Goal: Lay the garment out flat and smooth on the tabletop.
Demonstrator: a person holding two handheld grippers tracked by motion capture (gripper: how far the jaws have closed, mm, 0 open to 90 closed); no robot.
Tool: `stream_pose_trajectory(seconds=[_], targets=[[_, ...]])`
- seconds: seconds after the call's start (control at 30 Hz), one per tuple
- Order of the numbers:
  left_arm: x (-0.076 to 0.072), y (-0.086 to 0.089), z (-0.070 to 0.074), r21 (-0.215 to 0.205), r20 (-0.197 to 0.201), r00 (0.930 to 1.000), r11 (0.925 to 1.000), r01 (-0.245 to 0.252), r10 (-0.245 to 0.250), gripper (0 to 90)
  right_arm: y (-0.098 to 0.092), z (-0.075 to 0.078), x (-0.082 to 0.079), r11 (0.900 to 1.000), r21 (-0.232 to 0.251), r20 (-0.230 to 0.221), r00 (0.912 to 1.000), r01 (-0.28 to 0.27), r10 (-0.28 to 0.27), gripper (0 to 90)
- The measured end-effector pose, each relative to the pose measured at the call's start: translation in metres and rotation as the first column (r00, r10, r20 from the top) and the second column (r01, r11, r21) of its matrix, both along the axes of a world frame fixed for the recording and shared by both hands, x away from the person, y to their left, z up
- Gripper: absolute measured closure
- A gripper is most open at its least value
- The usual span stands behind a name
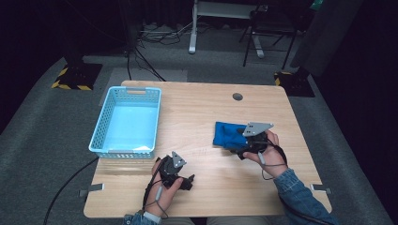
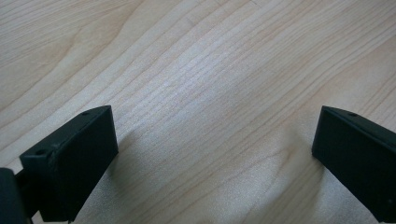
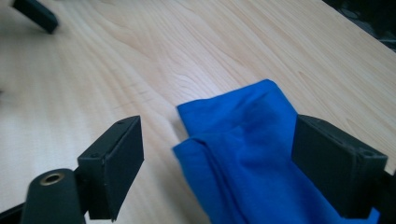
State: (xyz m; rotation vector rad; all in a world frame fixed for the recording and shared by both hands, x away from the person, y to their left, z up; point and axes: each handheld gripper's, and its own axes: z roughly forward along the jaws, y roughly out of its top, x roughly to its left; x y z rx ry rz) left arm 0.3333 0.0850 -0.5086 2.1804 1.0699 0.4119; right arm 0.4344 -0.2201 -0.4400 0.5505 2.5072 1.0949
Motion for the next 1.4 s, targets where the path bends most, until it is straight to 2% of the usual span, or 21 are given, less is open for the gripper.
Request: stream_pose_trajectory(seconds=[0.07,0.13,0.27,0.4,0.43,0.47,0.5,0.53,0.63,0.7,0.87,0.93,1.17,1.4], targets=[[0.0,0.0,0.0,0.0,-0.001,1.0,1.0,0.0,0.0,0.2,0.002,-0.005,0.007,1.0,-0.007,-0.014,0.9998,0.016,-0.016,18.1],[0.0,0.0,0.0,0.0,-0.001,1.0,1.0,0.0,0.0,0.1,0.007,-0.013,0.011,1.0,-0.017,-0.036,0.9994,-0.001,0.0,21.5],[0.0,0.0,0.0,0.0,0.0,1.0,1.0,0.0,0.0,0.2,0.013,-0.018,0.013,0.999,-0.036,-0.03,0.9994,-0.018,0.017,25.5],[0.0,0.0,0.0,0.0,0.0,1.0,1.0,0.0,0.0,0.2,0.02,-0.028,0.014,0.994,-0.104,-0.056,0.9977,-0.044,0.038,56.8],[0.0,0.0,0.0,0.0,0.0,1.0,1.0,0.0,0.0,0.2,0.02,-0.028,0.014,0.994,-0.104,-0.056,0.9977,-0.044,0.038,56.8],[0.0,0.0,0.0,0.0,-0.001,1.0,1.0,0.001,-0.001,0.2,0.022,-0.03,0.014,0.991,-0.124,-0.058,0.9973,-0.051,0.044,67.2],[0.0,0.0,0.0,0.0,0.0,1.0,1.0,0.0,0.0,0.2,0.022,-0.03,0.013,0.989,-0.137,-0.038,0.9983,-0.05,0.045,76.5],[0.0,0.0,0.0,0.0,-0.001,1.0,1.0,0.0,0.0,0.2,0.022,-0.026,0.011,0.988,-0.148,-0.005,0.9994,-0.035,0.035,81.2],[0.0,0.0,0.0,0.0,0.0,1.0,1.0,0.0,0.0,0.2,0.017,-0.015,0.008,0.996,-0.092,0.03,0.9994,-0.012,0.015,82.2],[0.0,0.0,0.0,0.001,-0.001,1.0,1.0,0.001,-0.001,0.2,0.011,-0.006,0.006,0.998,-0.06,0.039,0.9992,-0.005,0.008,82.1],[0.0,0.0,0.0,0.0,-0.001,1.0,1.0,0.001,-0.001,0.2,-0.005,0.012,0.002,1.0,0.005,0.069,0.9973,0.024,-0.024,81.9],[0.0,0.0,0.0,0.0,-0.001,1.0,1.0,0.001,-0.001,0.2,-0.012,0.017,0.001,0.999,0.017,0.075,0.9966,0.033,-0.035,81.7],[0.0,0.0,0.0,0.001,-0.001,1.0,1.0,0.001,-0.001,0.2,-0.035,0.027,-0.004,0.994,0.073,0.093,0.9922,0.077,-0.083,81.5],[0.0,0.0,0.0,0.001,-0.001,1.0,1.0,0.002,-0.002,0.1,-0.059,0.037,-0.008,0.98,0.147,0.104,0.9837,0.131,-0.147,81.2]])
